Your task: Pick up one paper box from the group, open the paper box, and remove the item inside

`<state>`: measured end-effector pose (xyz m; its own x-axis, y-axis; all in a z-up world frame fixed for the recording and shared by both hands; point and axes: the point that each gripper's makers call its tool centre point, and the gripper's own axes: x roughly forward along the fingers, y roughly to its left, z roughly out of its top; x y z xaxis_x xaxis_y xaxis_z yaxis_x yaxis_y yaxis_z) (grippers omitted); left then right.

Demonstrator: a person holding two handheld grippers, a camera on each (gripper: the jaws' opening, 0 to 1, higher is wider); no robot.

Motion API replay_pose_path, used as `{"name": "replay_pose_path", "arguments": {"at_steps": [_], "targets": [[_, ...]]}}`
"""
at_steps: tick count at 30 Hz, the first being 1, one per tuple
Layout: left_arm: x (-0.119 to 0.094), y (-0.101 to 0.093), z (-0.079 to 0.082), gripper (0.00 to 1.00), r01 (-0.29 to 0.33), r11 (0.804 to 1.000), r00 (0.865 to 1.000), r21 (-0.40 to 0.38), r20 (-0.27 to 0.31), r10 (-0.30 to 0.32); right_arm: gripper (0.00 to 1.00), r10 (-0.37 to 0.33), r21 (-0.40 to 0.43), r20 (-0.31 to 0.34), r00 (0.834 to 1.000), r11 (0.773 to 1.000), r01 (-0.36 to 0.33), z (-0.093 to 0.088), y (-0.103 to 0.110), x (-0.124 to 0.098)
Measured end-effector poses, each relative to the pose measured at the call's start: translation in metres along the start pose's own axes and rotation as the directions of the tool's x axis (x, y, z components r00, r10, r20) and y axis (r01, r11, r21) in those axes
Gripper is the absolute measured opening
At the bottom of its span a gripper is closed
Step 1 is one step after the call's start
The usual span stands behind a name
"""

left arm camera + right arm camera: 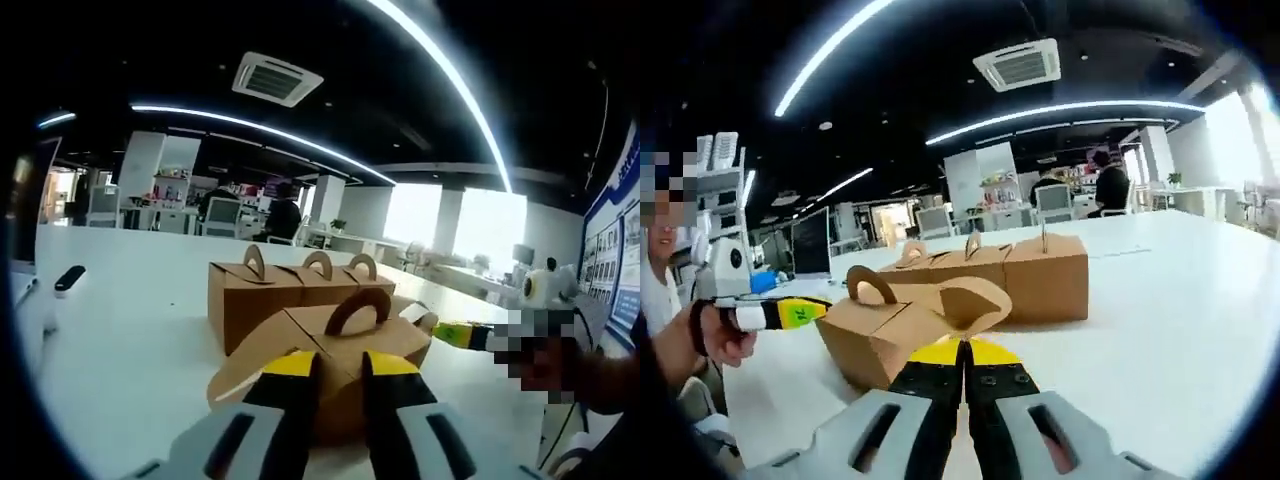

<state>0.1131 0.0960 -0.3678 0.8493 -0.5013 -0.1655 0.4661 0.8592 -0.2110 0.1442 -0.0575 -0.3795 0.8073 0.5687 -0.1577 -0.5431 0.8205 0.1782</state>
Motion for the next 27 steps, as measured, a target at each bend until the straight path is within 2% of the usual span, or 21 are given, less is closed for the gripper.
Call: {"name": "replay_pose_path", "arguments": {"at_steps": [4,12,15,18,27], "targets": [[0.0,-0.001,0.0,0.2,0.001,1.0,1.0,-0.002,0.001,-0.001,0.02,-0.001,-0.014,-0.006,1.0,1.0,0.001,-0.002,0.003,0.001],[0.0,0.002,0.0,0.2,-0.001,1.0,1.0,0.0,-0.001,0.001,0.02,0.004,0.039,-0.014,1.0,0.999,-0.004,-0.007,0.003,0.003],[0.0,0.001,0.0,0.2,-0.002,1.0,1.0,0.0,-0.001,0.002,0.02,0.012,0.123,-0.012,1.0,0.992,-0.011,-0.009,0.003,0.003],[0.0,0.001,0.0,0.2,-0.002,1.0,1.0,0.001,-0.002,0.002,0.02,0.026,0.236,-0.007,1.0,0.971,-0.024,-0.012,0.001,0.004],[0.0,0.0,0.0,0.2,-0.002,1.0,1.0,0.004,-0.003,0.002,0.02,0.027,0.24,-0.018,0.999,0.971,-0.022,-0.018,0.003,0.005]]}}
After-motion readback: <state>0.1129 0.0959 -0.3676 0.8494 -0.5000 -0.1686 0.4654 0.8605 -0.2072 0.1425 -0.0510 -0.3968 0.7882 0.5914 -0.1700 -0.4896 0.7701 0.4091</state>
